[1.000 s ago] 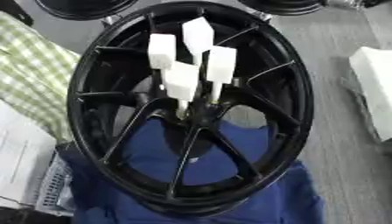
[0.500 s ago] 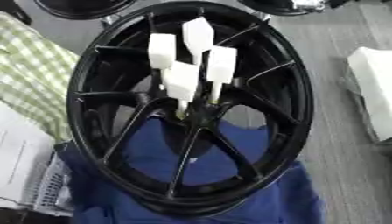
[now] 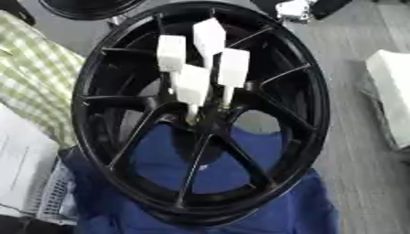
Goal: Pull the pin out of the wheel hub.
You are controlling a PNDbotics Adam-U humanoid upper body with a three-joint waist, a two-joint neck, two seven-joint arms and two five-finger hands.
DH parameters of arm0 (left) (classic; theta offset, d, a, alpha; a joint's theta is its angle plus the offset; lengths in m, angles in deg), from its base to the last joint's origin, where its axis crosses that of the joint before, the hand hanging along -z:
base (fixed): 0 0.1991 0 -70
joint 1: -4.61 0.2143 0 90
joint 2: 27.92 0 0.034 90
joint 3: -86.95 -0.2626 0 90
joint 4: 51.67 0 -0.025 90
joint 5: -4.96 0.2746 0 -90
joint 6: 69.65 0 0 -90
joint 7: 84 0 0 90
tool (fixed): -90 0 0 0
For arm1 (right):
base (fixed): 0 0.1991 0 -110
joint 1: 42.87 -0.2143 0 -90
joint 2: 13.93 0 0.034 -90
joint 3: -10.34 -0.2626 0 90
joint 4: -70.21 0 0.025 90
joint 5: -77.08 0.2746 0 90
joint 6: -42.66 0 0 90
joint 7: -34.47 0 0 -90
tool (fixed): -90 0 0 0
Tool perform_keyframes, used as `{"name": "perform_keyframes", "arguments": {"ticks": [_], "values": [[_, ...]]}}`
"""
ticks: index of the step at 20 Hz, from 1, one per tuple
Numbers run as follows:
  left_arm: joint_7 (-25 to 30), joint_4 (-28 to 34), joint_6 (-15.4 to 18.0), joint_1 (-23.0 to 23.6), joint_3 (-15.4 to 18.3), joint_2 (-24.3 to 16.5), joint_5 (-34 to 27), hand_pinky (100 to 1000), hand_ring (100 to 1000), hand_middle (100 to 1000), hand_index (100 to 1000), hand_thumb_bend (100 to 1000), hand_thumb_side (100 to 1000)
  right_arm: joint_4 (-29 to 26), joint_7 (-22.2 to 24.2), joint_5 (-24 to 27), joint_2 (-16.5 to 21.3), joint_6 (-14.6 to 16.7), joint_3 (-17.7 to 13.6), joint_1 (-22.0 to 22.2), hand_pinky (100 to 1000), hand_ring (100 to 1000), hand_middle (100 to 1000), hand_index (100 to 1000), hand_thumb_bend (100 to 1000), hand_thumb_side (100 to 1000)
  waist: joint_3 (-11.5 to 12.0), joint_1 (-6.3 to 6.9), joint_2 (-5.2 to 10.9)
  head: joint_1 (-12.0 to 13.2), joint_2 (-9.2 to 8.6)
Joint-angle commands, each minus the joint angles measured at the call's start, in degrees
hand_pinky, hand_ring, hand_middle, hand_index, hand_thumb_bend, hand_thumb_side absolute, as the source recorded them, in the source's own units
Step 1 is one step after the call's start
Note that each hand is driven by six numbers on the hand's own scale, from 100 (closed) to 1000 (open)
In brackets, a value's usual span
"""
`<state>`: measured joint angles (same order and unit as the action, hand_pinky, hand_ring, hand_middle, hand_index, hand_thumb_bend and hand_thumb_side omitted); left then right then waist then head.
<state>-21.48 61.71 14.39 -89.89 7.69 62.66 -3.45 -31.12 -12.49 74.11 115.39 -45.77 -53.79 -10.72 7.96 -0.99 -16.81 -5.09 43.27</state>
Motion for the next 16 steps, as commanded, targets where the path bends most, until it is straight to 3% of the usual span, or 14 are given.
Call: {"name": "perform_keyframes", "arguments": {"ticks": [1, 10, 16], "values": [[0.17, 1.21, -0.04, -0.26, 0.02, -1.37, -0.25, 671, 587, 593, 725, 553, 493, -1.93, 0.28, 0.84, 1.09, -2.10, 0.19, -1.04, 879, 845, 779, 839, 117, 579, 0.09, 0.20, 0.72, 0.10, 0.24], [0.25, 1.21, -0.05, -0.32, -0.07, -1.24, -0.45, 670, 587, 593, 725, 555, 493, -2.26, 3.41, -1.81, -0.60, -5.73, 4.17, -2.03, 874, 833, 778, 841, 174, 649, -0.23, 0.14, 0.66, 0.20, 0.39], [0.19, 1.21, -0.04, -0.27, -0.06, -1.16, -0.55, 669, 588, 593, 724, 556, 492, -2.33, 4.19, -5.68, -1.52, -6.47, 5.65, -2.34, 860, 828, 763, 835, 287, 714, -0.51, -0.05, 0.77, 0.68, 0.63]]}}
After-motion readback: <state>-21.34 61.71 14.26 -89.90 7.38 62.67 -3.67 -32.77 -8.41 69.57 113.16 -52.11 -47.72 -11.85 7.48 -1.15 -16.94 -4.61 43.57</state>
